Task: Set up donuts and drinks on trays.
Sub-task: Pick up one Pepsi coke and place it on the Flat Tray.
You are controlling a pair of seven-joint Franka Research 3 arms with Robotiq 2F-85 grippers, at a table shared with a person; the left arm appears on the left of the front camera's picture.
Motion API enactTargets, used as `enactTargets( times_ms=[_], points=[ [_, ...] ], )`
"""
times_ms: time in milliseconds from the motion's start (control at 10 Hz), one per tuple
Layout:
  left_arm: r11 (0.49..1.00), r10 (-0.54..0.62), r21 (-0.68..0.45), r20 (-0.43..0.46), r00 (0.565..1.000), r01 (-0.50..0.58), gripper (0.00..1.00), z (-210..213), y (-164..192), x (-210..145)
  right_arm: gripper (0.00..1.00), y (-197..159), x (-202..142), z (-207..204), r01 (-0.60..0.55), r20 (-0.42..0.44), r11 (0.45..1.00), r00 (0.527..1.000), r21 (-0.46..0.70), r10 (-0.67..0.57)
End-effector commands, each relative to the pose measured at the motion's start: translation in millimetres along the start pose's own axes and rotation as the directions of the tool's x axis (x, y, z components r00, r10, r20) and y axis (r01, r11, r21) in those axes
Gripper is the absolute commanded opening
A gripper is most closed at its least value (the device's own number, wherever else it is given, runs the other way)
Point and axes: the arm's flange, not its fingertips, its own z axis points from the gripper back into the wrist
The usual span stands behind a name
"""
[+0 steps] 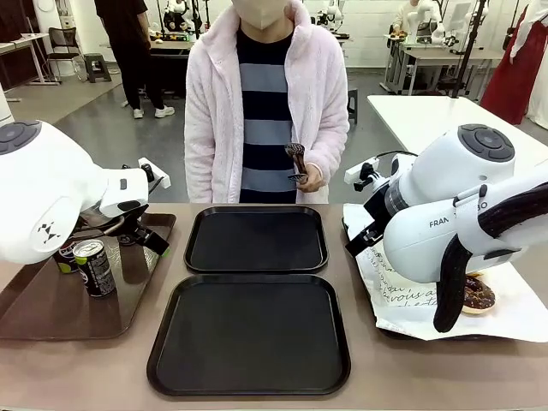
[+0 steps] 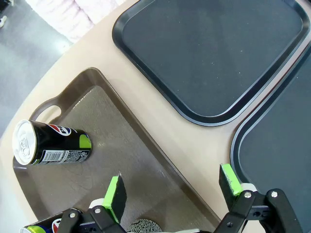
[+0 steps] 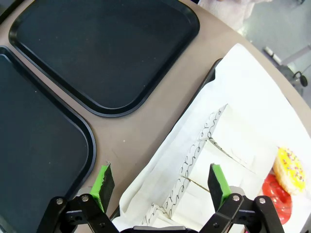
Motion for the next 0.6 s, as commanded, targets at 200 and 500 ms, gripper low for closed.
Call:
enactTargets(
  times_ms=[200,500],
  points=[
    [0.999,-0.025,-0.028,-0.089,0.996,0.023,1.00,21.9,-2.1,-4.8,1.00,9.5,-3.3,22.4,-0.015,-0.019,0.999,1.000,0.036,0.016],
    [0.992,-0.061,-0.121,-0.261,0.963,0.030,1.00,98.4,-3.7,-44.7,1.00,37.2,-51.5,91.7,-0.047,-0.175,0.998,0.983,0.033,0.052]
  ],
)
